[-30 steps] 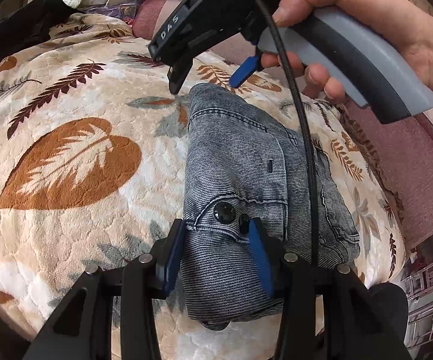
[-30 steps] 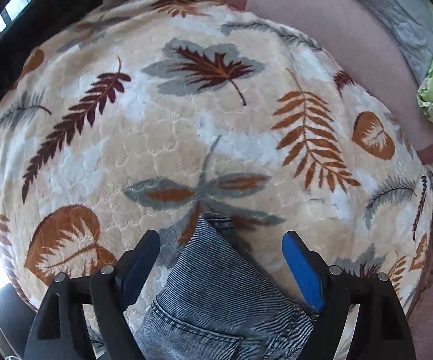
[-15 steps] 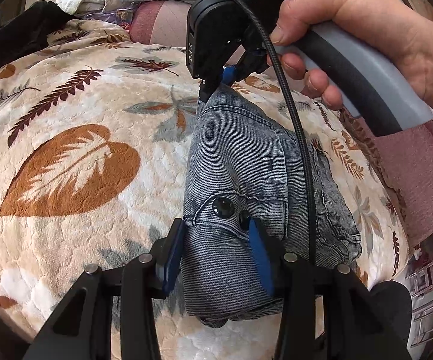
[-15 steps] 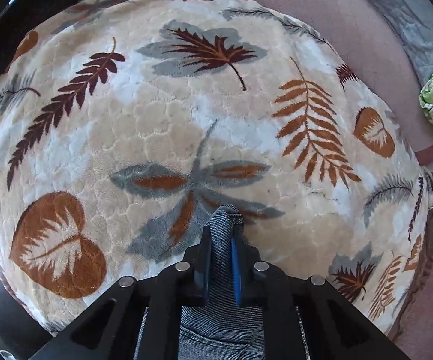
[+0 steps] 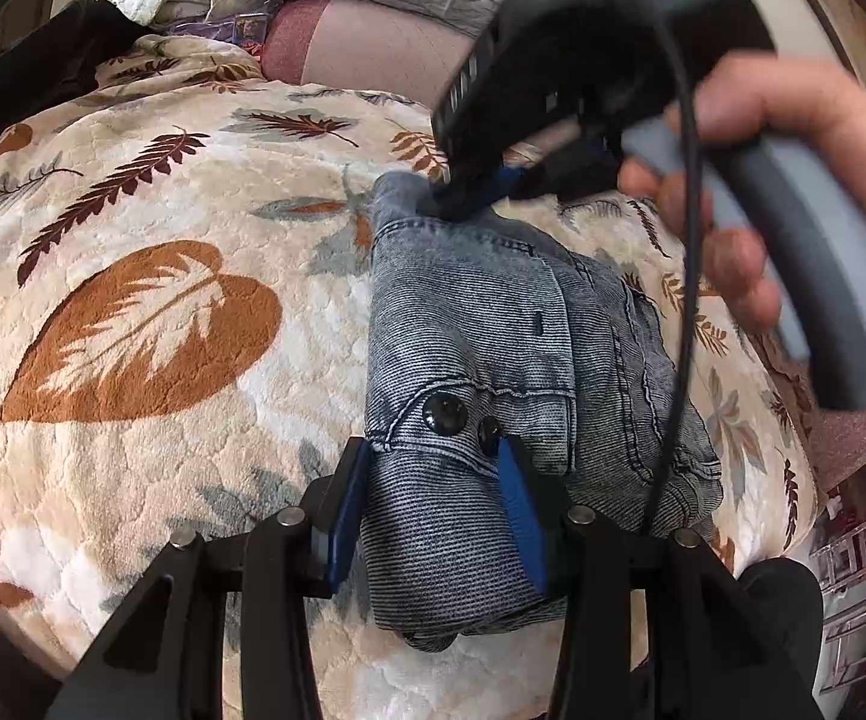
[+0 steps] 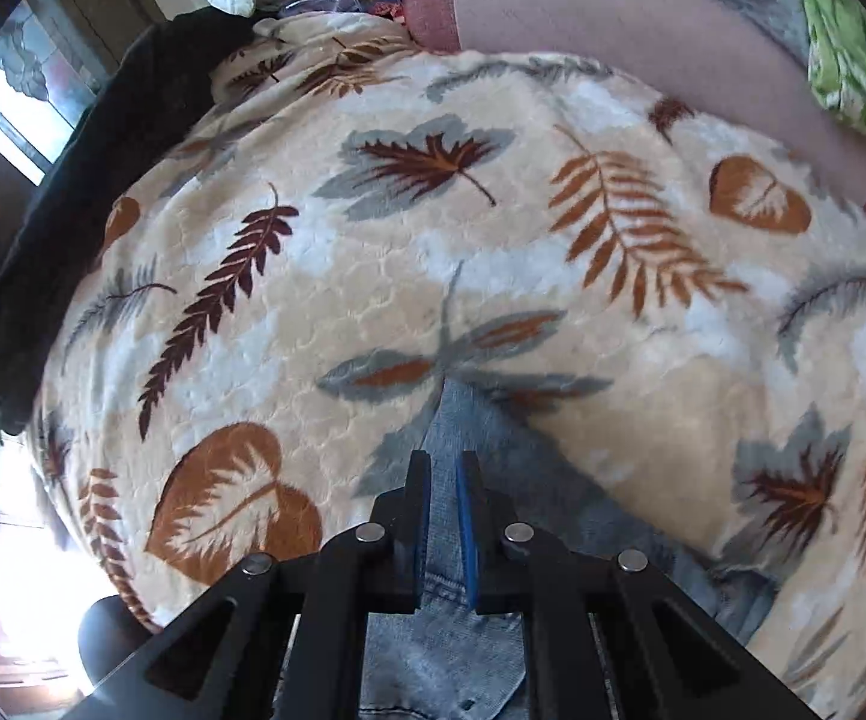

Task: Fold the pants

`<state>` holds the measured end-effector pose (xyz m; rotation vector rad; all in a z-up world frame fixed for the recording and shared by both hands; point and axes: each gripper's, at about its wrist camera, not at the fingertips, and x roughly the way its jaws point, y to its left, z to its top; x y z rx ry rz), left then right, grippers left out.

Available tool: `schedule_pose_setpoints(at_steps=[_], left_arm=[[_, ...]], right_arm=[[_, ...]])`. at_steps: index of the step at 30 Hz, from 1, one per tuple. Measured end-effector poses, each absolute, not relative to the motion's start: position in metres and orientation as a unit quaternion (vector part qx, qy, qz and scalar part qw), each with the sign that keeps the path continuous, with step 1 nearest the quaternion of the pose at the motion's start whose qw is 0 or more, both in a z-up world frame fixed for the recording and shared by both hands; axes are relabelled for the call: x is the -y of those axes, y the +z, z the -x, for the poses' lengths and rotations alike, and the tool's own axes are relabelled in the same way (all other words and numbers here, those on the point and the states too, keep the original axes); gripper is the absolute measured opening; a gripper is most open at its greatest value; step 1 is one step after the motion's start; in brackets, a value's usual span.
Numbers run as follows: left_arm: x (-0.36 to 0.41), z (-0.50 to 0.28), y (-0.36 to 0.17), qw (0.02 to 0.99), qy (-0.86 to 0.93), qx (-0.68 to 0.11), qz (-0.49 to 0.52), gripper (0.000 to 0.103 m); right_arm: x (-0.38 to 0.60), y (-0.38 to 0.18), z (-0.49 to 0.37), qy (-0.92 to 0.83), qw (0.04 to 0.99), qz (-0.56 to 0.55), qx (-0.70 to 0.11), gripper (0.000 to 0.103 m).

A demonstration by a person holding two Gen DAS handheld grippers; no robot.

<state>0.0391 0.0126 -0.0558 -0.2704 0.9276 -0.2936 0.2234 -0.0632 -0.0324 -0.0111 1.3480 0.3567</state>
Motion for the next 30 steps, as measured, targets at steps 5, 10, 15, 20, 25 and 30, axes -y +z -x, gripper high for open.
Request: schedule_pose_setpoints(at_steps=[5,10,15,20,25,30], left_arm=[[-0.022,-0.032,-0.054,0.873,-0.147,-0.439,0.156,0.045],[-0.053,-0.024,-0.036,0.883,-0.13,-0.402,0.204,0.056],[-0.075,-0.037,-0.039,0.878,-0.086,-0.414,0.226,0.065],[-0.072,-0.04,-0.042,0.874,-0.07,-0.427,0.219,0.065],[-0.038,-0.04,-0.051,0.876,-0.067,-0.459,0.13,0.065],[-0.042,-0.029,-0.039,0.884,-0.065,-0.443,0.133,0.065]], right_arm=[[0.093,-0.021,-0.197,0.156,0.801,-0.049,-0.576,0.011],[0.139,-0.014,-0.144,0.161,0.818,-0.102,-0.543,0.011],[0.178,-0.057,-0.106,0.151,0.811,-0.113,-0.555,0.012],[0.184,-0.024,-0.062,0.159,0.852,-0.099,-0.489,0.018],[0.192,-0.064,-0.037,0.157,0.838,-0.087,-0.516,0.044],[0.218,-0.051,-0.029,0.145,0.842,-0.146,-0.5,0.048]])
